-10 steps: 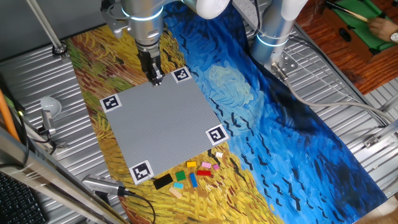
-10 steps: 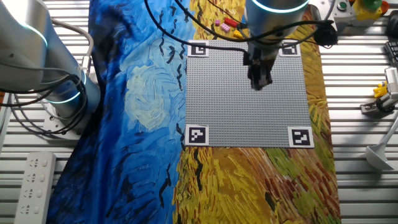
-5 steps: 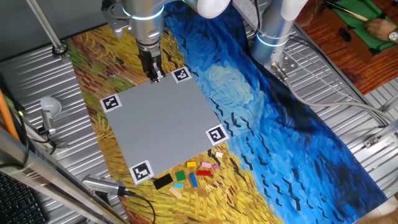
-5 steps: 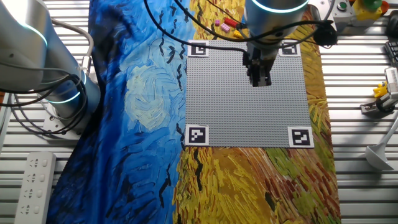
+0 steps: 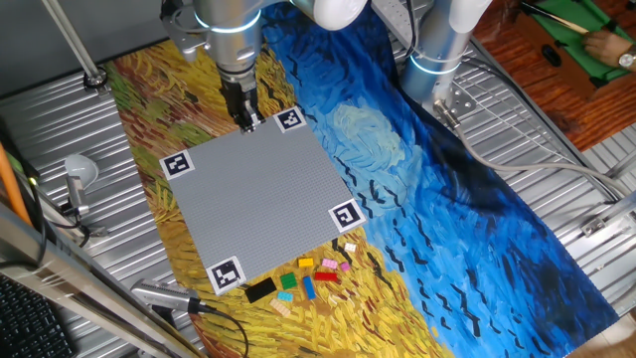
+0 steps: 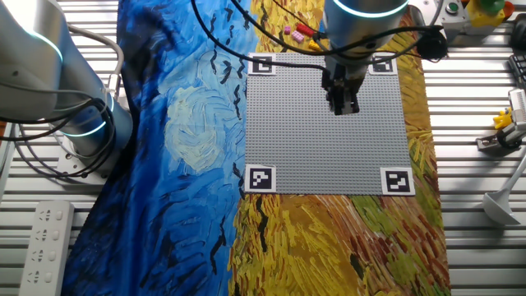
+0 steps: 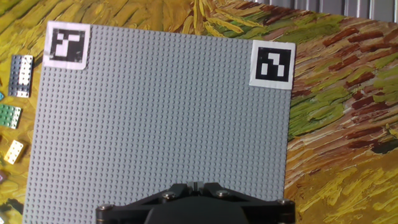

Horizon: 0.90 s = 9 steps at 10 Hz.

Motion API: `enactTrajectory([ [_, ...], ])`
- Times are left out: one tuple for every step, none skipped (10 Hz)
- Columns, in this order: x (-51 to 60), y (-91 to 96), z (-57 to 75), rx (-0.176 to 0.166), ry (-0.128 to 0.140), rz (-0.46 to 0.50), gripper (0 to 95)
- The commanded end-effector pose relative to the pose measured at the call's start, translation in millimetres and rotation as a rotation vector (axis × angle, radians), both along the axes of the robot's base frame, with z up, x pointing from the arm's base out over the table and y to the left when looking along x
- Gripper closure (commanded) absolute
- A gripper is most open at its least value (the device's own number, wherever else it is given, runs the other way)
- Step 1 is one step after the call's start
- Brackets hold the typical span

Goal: Stack small Lego blocks randomly, one at a time

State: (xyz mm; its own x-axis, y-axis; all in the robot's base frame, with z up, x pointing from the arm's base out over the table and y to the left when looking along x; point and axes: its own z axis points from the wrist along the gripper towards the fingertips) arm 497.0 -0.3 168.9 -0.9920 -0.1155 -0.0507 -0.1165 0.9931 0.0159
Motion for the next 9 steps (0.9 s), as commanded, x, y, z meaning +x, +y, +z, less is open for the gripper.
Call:
enactTrajectory([
  [-2.0, -0.1, -1.2, 0.001, 0.001, 0.021, 95.0],
  [-6.5, -0.4, -2.7, -0.001, -0.003, 0.053, 95.0],
  [-9.0, -0.6, -3.7, -0.001, -0.003, 0.051, 95.0],
  [-9.0, -0.6, -3.8, 0.0, -0.006, 0.052, 95.0],
  [-7.5, -0.6, -3.5, 0.001, -0.007, 0.054, 95.0],
  [-4.5, -1.1, -3.6, 0.0, -0.006, 0.062, 95.0],
  [2.3, -3.2, -4.9, 0.0, -0.007, 0.073, 95.0],
  [12.2, -5.7, -7.6, 0.002, -0.008, 0.069, 95.0],
  [19.9, -6.2, -9.9, 0.003, -0.007, 0.063, 95.0],
])
